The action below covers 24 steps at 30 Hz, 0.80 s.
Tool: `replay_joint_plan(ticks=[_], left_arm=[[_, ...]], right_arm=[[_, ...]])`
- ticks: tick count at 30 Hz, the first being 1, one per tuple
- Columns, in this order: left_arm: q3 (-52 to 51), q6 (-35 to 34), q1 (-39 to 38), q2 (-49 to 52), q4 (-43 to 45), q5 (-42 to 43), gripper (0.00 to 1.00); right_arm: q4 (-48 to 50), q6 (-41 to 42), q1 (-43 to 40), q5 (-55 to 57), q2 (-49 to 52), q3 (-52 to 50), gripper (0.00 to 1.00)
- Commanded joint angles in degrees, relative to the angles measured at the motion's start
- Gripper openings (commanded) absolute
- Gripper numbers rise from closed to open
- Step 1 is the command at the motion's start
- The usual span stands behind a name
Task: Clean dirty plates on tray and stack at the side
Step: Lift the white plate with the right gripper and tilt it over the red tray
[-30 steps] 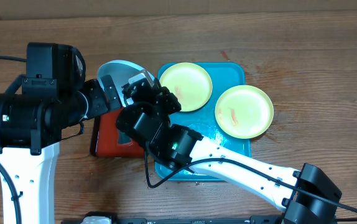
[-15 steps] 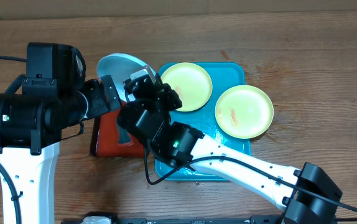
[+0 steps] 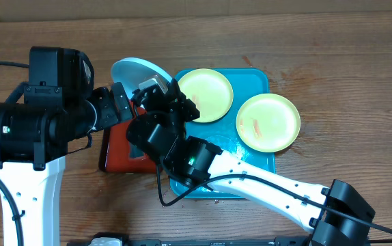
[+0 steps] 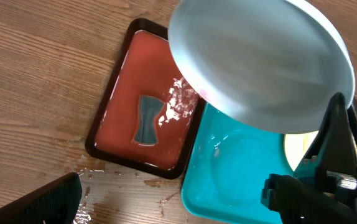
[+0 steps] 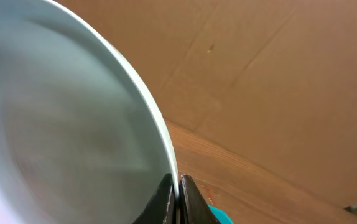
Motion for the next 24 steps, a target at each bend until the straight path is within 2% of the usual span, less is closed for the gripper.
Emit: replay_joint_plan(ticks=[1, 24], left_arm=[[0.33, 0.92, 0.0, 0.31, 0.09, 0.0, 1.0], [0.33, 0.92, 0.0, 0.31, 0.09, 0.02, 1.0]], right_arm=[[1.81, -1.31, -0.2, 3.78, -1.31, 1.22, 0.04], [3.67, -0.76, 0.24, 4.42, -1.33, 1.22, 0.04]])
